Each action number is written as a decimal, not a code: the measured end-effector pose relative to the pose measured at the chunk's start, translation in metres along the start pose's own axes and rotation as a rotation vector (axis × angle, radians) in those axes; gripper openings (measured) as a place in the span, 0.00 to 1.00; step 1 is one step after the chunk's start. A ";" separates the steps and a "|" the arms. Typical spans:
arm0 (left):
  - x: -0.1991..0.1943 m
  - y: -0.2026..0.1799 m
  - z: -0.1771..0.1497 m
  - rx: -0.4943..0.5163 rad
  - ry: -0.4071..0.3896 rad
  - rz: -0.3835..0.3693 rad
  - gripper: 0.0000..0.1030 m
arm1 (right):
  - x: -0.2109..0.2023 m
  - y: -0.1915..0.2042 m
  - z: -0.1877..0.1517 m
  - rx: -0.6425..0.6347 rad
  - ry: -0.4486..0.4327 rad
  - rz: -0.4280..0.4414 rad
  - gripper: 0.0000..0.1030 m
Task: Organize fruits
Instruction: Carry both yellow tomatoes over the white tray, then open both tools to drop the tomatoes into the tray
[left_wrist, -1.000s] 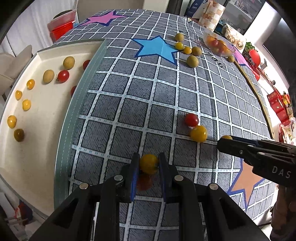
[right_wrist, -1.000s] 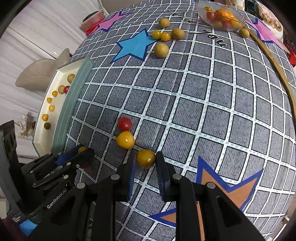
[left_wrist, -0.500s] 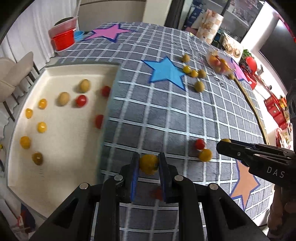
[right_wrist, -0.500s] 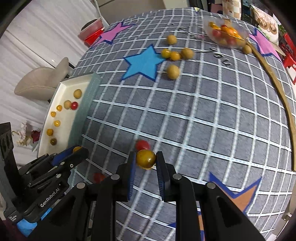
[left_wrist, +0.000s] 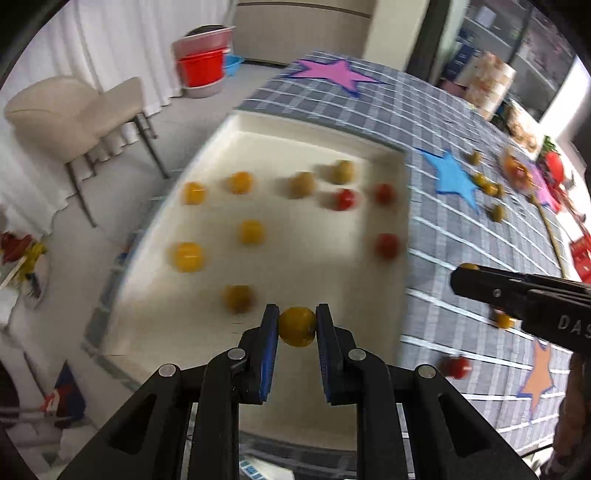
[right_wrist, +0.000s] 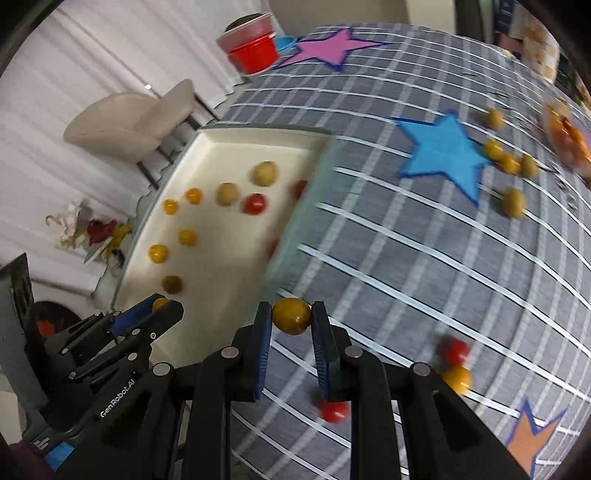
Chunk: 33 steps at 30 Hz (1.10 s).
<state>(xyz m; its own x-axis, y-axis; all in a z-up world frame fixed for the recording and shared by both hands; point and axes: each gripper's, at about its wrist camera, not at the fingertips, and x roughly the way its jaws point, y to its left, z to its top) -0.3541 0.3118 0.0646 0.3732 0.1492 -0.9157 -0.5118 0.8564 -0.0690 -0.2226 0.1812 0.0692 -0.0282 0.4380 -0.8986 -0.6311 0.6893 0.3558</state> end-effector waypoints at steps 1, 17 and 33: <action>0.001 0.006 0.000 -0.008 0.001 0.015 0.21 | 0.004 0.006 0.003 -0.009 0.004 0.003 0.23; 0.041 0.058 0.004 -0.065 0.059 0.139 0.21 | 0.076 0.054 0.023 -0.117 0.086 -0.071 0.24; 0.031 0.050 0.008 -0.013 0.025 0.161 0.78 | 0.079 0.068 0.029 -0.140 0.076 -0.055 0.52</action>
<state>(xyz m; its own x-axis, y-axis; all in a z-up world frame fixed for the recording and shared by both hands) -0.3620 0.3627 0.0362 0.2665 0.2713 -0.9249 -0.5735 0.8158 0.0741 -0.2451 0.2787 0.0300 -0.0455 0.3531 -0.9345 -0.7351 0.6216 0.2707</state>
